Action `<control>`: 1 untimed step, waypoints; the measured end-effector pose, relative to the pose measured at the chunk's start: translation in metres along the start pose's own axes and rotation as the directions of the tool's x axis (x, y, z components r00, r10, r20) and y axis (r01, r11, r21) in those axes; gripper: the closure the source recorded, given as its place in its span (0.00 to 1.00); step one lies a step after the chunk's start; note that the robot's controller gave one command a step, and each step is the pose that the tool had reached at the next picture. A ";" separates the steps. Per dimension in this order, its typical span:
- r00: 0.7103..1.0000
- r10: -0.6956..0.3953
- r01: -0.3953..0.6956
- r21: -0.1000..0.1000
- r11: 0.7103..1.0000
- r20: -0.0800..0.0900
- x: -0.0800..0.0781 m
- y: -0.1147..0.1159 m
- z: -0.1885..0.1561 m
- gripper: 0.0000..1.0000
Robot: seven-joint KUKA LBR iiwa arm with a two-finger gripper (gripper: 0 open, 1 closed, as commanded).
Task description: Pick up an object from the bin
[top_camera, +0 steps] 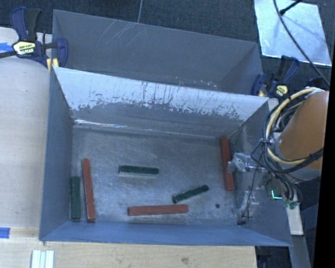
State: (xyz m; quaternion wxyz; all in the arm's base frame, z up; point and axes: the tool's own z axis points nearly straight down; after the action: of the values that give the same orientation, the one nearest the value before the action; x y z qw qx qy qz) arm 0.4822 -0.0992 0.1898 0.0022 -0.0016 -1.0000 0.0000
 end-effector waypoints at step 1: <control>0.991 -0.135 0.135 -0.001 0.991 0.001 -0.036 0.028 0.112 0.00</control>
Offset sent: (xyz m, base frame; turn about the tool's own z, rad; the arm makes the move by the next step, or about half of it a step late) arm 0.0366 0.0270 -0.1077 -0.1351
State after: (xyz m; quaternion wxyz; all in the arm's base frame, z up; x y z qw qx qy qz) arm 0.5182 -0.0713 0.0781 0.0018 0.0661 -0.9978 -0.0008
